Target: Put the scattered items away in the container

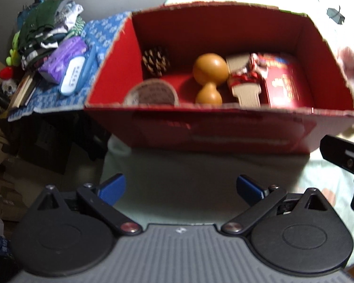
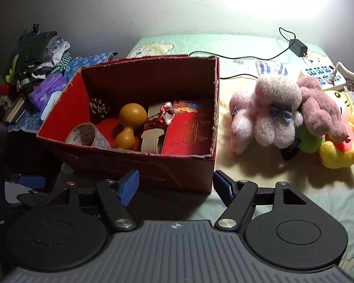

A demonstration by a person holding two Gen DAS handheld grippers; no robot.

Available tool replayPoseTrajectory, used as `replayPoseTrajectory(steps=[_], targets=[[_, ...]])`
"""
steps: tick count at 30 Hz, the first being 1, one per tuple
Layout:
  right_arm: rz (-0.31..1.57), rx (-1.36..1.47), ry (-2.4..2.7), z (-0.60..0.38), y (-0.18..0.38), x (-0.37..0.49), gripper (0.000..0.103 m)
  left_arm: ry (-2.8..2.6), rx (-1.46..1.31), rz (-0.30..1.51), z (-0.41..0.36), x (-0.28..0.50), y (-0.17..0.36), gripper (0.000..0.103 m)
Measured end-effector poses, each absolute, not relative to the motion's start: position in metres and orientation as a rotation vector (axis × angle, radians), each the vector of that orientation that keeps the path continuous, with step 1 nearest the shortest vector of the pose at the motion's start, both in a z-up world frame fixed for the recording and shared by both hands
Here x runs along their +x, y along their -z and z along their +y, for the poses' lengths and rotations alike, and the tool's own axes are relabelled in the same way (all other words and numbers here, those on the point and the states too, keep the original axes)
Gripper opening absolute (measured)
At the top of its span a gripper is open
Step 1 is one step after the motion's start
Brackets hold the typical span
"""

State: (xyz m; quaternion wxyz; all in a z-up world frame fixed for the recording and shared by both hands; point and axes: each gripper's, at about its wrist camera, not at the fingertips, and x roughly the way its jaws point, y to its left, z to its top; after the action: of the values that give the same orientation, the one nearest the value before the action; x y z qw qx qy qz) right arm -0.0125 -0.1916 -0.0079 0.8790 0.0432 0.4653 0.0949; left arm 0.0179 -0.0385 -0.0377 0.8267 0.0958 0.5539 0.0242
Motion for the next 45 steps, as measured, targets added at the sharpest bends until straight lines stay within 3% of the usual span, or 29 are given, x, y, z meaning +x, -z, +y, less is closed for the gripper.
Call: replayPoseTrajectory(steps=[19,45], targets=[[1.098,0.037,-0.247,-0.185,0.041,-0.019,0.072,-0.099,0.165,1.289,-0.033,-0.002,0.072,0.101],[1.041,0.024,-0.309,-0.128,0.01,-0.007,0.072,-0.141,0.137,1.203,0.024,0.016,0.033,0.1]])
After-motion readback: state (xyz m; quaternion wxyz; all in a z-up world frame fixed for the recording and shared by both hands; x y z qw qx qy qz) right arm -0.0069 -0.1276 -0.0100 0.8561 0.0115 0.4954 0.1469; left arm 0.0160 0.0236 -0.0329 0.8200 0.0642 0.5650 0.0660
